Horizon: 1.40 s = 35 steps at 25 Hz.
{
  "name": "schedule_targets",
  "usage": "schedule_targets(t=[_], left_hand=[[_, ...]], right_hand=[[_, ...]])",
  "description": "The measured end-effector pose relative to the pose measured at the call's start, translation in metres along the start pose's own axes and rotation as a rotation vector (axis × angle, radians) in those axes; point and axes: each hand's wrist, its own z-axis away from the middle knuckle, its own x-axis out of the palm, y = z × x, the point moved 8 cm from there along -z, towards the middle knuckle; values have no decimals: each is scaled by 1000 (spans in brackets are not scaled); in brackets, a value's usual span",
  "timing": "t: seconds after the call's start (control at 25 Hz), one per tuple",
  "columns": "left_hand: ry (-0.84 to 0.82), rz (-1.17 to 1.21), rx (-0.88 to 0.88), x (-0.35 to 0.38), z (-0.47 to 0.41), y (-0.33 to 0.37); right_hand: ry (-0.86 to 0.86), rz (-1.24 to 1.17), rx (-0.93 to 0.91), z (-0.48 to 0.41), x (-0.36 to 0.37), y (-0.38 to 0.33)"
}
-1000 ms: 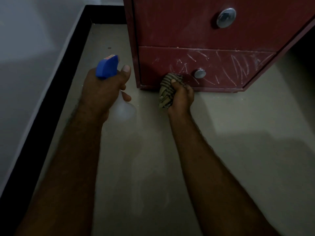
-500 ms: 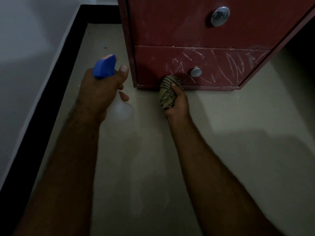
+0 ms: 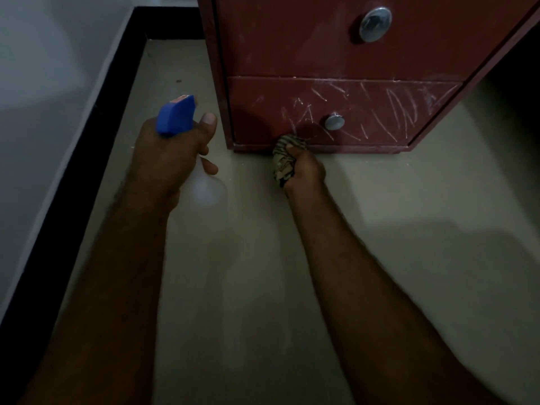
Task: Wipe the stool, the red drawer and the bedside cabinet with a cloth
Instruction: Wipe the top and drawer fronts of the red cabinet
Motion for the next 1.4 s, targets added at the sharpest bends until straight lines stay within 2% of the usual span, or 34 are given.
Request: schedule_targets(t=[0.16, 0.36, 0.48, 0.68, 0.8, 0.96, 1.12, 1.24, 1.32, 1.4], left_hand=[[-5, -1, 2, 0, 1, -1], [2, 0, -10, 1, 0, -1], [6, -6, -7, 0, -1, -2], [1, -1, 3, 0, -1, -4], [-1, 14, 3, -1, -3, -3], [-2, 3, -1, 0, -1, -3], [12, -1, -23, -2, -2, -2], [10, 10, -2, -1, -2, -1], [6, 16, 0, 0, -2, 0], [6, 18, 0, 1, -2, 0]], right_hand=[[38, -13, -152, -3, -6, -14], [64, -35, -57, -1, -14, -17], [-20, -107, -110, 1, -8, -22], [24, -89, -106, 5, -20, -23], [30, -69, -163, 4, -20, -33], [17, -51, -101, 2, -25, -31], [65, -64, -216, -6, -34, -41], [86, -28, -143, -11, -41, -39], [59, -54, -121, -12, -40, -42], [24, -101, -186, -8, -38, -52]])
